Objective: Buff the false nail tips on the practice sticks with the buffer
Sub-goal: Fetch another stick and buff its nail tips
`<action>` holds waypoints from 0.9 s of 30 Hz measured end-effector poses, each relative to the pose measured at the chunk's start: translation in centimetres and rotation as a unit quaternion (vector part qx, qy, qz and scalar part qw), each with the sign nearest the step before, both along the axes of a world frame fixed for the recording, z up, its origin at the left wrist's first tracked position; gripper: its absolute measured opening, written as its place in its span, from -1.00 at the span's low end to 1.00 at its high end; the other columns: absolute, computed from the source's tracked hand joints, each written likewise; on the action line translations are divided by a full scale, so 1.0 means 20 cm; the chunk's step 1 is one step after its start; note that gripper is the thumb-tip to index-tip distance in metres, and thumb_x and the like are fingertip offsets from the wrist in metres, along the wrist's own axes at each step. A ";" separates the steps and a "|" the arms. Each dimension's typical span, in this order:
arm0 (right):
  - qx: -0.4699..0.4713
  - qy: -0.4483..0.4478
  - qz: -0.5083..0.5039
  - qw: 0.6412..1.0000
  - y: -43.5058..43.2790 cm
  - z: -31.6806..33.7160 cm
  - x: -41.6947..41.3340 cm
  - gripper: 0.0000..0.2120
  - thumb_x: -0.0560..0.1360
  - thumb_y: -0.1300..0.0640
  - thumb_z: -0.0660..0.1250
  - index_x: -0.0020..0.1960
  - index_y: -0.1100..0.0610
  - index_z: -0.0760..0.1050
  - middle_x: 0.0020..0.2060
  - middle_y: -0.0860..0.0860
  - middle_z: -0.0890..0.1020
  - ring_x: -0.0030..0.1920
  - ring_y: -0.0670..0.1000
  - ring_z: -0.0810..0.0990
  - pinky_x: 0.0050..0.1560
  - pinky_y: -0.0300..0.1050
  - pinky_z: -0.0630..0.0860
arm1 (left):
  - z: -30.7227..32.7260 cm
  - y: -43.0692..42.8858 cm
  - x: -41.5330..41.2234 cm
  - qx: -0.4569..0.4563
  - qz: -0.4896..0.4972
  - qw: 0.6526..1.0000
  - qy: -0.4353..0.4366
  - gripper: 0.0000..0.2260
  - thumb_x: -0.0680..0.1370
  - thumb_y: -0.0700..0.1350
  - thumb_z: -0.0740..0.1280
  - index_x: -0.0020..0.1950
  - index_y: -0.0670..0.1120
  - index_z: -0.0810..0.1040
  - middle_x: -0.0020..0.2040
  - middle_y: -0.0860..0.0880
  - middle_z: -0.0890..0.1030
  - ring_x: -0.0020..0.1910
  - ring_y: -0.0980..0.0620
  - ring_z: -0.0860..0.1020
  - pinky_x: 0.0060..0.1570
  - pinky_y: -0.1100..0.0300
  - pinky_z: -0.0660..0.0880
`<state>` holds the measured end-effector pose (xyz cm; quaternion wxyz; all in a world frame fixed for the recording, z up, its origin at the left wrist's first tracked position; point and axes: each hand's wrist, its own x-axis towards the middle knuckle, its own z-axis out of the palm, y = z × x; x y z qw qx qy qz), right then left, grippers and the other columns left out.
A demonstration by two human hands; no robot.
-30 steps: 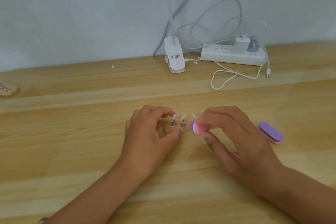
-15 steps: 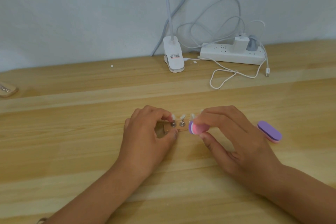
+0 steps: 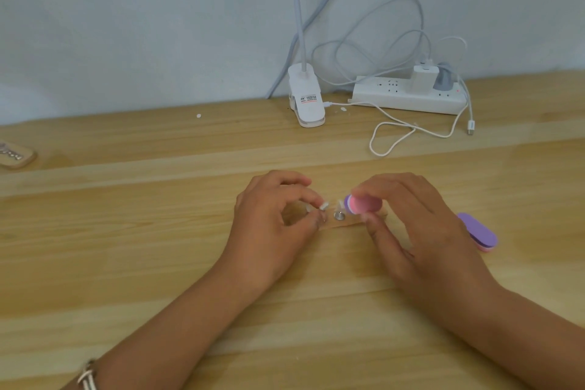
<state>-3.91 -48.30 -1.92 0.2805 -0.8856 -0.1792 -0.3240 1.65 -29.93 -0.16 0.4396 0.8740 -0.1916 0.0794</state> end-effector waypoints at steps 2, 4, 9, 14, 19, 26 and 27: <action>-0.002 0.017 0.002 1.000 0.00 0.00 0.00 -0.80 0.51 0.32 0.32 0.11 0.21 0.59 0.01 -0.12 0.50 0.05 -0.04 0.51 0.15 -0.38 0.37 | 0.00 0.00 0.01 0.000 -0.009 1.000 -0.002 -0.87 0.40 -0.14 0.53 -0.16 0.08 0.68 0.08 0.20 0.56 0.15 0.18 0.45 0.27 -0.05 0.32; -0.004 0.025 0.006 1.000 0.01 0.01 0.00 -0.81 0.51 0.31 0.32 0.11 0.19 0.58 0.01 -0.13 0.49 0.04 -0.05 0.51 0.12 -0.38 0.37 | 0.00 -0.01 0.01 0.016 -0.034 0.999 -0.012 -0.85 0.39 -0.18 0.53 -0.17 0.06 0.67 0.07 0.19 0.56 0.15 0.16 0.46 0.27 -0.09 0.31; 0.008 0.025 0.009 1.000 0.01 0.01 0.00 -0.80 0.52 0.32 0.32 0.12 0.21 0.58 0.00 -0.11 0.51 0.04 -0.02 0.54 0.12 -0.33 0.40 | 0.00 -0.01 -0.03 0.041 -0.065 0.993 -0.094 -0.89 0.37 -0.18 0.47 -0.17 0.00 0.62 0.05 0.18 0.60 0.18 0.15 0.51 0.41 -0.09 0.17; 0.063 -0.032 0.037 0.997 -0.02 0.02 -0.01 -0.80 0.53 0.33 0.35 0.14 0.21 0.56 -0.01 -0.03 0.59 0.05 0.01 0.57 0.15 -0.22 0.44 | 0.00 0.02 -0.11 -0.066 -0.061 0.985 -0.146 -0.93 0.43 -0.14 0.43 -0.13 0.01 0.61 -0.14 0.16 0.64 -0.05 0.16 0.59 0.22 0.11 0.38; 0.062 -0.056 0.097 0.992 -0.03 0.01 -0.02 -0.77 0.57 0.29 0.31 0.20 0.14 0.51 0.05 0.00 0.60 0.14 0.01 0.58 0.21 -0.23 0.42 | 0.00 0.03 -0.13 -0.138 -0.105 0.982 -0.070 -0.86 0.47 -0.18 0.43 -0.06 0.05 0.69 -0.11 0.11 0.67 -0.08 0.03 0.62 -0.01 0.02 0.52; 0.038 -0.070 0.122 0.989 -0.02 0.00 -0.02 -0.75 0.54 0.37 0.33 0.20 0.20 0.54 0.12 0.09 0.60 0.18 -0.01 0.58 0.22 -0.16 0.50 | 0.00 0.03 -0.14 -0.042 -0.120 0.985 -0.119 -0.91 0.52 -0.07 0.39 -0.03 0.05 0.69 -0.15 0.12 0.62 -0.05 0.11 0.57 0.09 -0.02 0.42; 0.039 -0.070 0.122 0.989 -0.02 0.00 -0.02 -0.75 0.54 0.38 0.33 0.20 0.21 0.55 0.12 0.10 0.60 0.17 -0.01 0.58 0.21 -0.14 0.51 | 0.00 0.03 -0.14 -0.028 -0.118 0.985 -0.125 -0.91 0.52 -0.07 0.39 -0.05 0.03 0.69 -0.16 0.12 0.61 -0.05 0.13 0.56 0.09 0.00 0.41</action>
